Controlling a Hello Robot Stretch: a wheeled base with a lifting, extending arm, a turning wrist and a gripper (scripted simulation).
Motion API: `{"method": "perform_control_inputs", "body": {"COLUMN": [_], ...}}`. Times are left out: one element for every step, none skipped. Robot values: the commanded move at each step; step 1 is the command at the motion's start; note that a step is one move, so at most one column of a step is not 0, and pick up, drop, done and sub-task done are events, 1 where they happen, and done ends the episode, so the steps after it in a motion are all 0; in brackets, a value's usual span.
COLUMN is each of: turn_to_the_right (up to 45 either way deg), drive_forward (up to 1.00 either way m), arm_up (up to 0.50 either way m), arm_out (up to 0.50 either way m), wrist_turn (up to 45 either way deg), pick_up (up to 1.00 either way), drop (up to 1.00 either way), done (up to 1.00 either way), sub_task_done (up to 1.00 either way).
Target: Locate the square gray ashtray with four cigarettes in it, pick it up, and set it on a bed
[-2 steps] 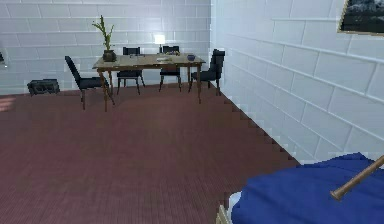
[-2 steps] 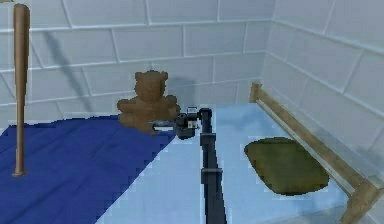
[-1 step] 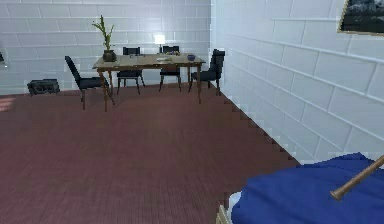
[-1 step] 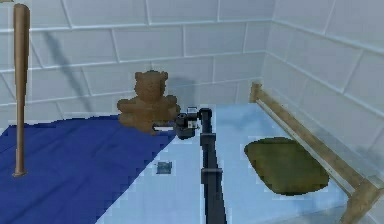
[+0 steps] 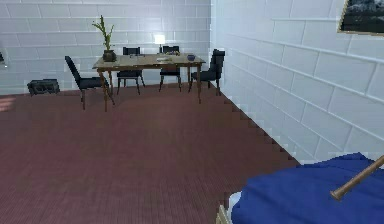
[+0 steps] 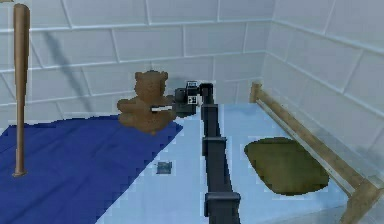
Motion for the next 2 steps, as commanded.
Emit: {"method": "perform_control_inputs", "body": {"turn_to_the_right": [0.0, 0.0], "drive_forward": [0.0, 0.0], "arm_up": [0.0, 0.0], "arm_out": [-0.08, 0.0], "wrist_turn": [0.0, 0.0], "pick_up": [0.0, 0.0], "drop": [0.0, 0.0], "done": [0.0, 1.0], "sub_task_done": [0.0, 0.0]}}
